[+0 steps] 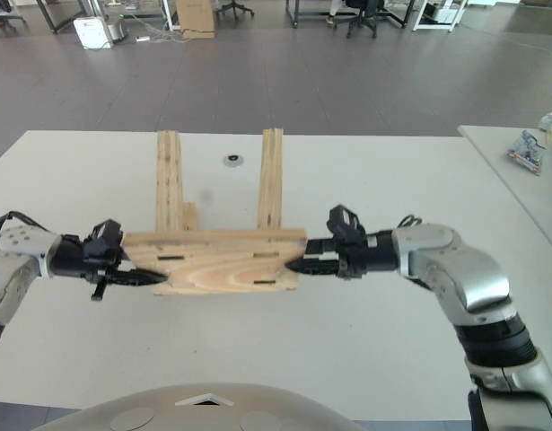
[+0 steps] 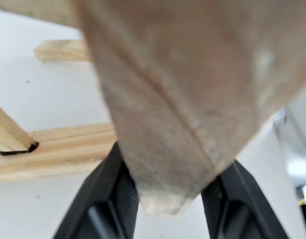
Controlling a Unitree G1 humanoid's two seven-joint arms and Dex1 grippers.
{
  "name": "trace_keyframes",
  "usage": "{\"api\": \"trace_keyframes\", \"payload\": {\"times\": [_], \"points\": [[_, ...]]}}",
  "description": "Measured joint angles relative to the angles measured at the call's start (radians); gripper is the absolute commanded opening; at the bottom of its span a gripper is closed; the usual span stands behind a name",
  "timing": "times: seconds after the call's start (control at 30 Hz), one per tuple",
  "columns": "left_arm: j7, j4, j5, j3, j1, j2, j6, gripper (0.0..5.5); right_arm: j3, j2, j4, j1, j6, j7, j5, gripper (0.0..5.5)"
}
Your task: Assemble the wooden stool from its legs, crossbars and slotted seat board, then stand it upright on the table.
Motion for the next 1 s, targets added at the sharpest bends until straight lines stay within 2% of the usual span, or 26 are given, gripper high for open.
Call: {"api": "trace_keyframes", "payload": {"times": [0.13,0.23,0.3,0.4,0.47,0.57,0.67,0.73,0.8,0.9,1.0], "points": [[-0.020,0.077,-0.131,0.007,-0.242,0.007,0.348,1.46,-0.082,-0.022,0.145,-0.251,0.279,0.022,0.135,1.63],[-0.023,0.084,-0.249,0.046,-0.333,0.026,0.650,1.46,-0.149,-0.032,0.208,-0.361,0.519,0.012,0.252,1.63],[0.037,0.161,-0.376,0.075,-0.419,0.022,0.879,1.42,-0.142,-0.043,0.306,-0.426,0.647,-0.041,0.375,1.62],[0.160,0.400,-0.533,0.065,-0.595,0.013,1.000,1.31,-0.083,-0.053,0.475,-0.526,0.714,-0.107,0.553,1.46],[0.282,0.634,-0.644,0.028,-0.760,-0.002,1.023,1.31,-0.015,-0.055,0.610,-0.615,0.735,-0.166,0.709,1.40],[0.416,0.827,-0.772,-0.055,-0.899,-0.003,1.035,1.31,0.078,-0.096,0.692,-0.671,0.737,-0.251,0.871,1.40],[0.557,1.065,-0.814,-0.059,-1.017,-0.052,1.058,1.31,0.085,-0.093,0.816,-0.680,0.689,-0.432,1.052,1.41],[0.702,1.191,-0.813,0.035,-1.100,-0.075,1.051,1.34,0.024,-0.035,0.884,-0.684,0.592,-0.616,1.159,1.43],[0.866,1.212,-0.823,0.161,-1.125,-0.105,0.985,1.34,-0.055,0.051,0.912,-0.684,0.430,-0.825,1.235,1.43],[1.203,1.050,-0.949,0.362,-1.004,-0.264,0.805,1.33,-0.156,0.180,0.917,-0.685,0.173,-1.121,1.258,1.43],[1.464,0.825,-1.057,0.490,-0.793,-0.439,0.697,1.33,-0.204,0.239,0.921,-0.668,0.083,-1.320,1.252,1.43]]}}
